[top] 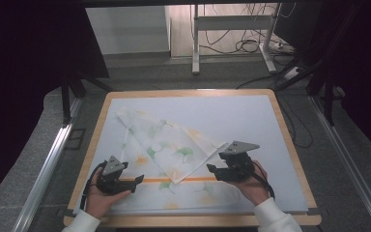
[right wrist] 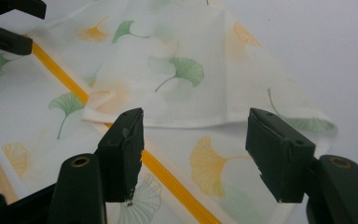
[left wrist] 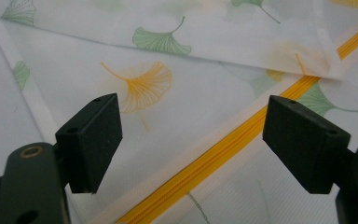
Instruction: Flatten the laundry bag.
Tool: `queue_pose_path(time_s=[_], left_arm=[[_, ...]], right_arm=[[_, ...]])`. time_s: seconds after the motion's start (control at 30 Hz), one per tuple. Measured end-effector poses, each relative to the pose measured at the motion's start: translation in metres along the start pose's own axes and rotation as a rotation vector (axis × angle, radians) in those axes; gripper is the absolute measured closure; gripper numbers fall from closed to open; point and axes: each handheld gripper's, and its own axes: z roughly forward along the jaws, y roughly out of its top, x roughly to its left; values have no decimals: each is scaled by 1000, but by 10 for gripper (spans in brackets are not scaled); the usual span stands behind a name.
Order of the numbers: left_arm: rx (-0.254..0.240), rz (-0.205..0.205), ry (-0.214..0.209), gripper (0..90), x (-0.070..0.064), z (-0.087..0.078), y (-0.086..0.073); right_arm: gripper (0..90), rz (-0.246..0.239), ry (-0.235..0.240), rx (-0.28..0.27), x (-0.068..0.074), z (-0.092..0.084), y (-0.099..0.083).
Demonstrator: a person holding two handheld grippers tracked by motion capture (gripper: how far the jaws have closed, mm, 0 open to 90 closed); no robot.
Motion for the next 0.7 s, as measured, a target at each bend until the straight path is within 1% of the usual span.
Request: queue_pose_path(time_s=[0.07,0.1,0.27,0.33,0.37,0.4,0.47,0.5,0.6,0.67,0.7], left_arm=[[0,0,0,197,0,-1,0],[-9,-6,2,197,1,-2,-1],[-9,0,8,198,0,-3,-2],[-6,3,9,198,0,-3,-1],[-6,3,9,198,0,-3,-1],[-3,2,10,198,0,-2,-2],[-2,2,11,198,-1,-2,-2],[-7,0,8,197,-1,-2,-2],[-7,3,10,196,-1,-3,-2],[-6,-16,3,196,1,-3,-5],[-6,-16,3,196,1,-3,-5]], right_arm=[[365,-6,0,4,1,2,5],[365,-6,0,3,1,2,7],[366,-9,9,3,3,9,15],[364,-16,25,13,6,14,18],[364,-16,25,13,6,14,18],[357,-32,42,25,9,19,19],[357,-35,50,27,11,21,20],[357,-49,63,38,14,26,22],[360,-57,65,43,16,30,24],[362,-63,72,51,19,35,25],[364,-61,76,48,20,36,25]])
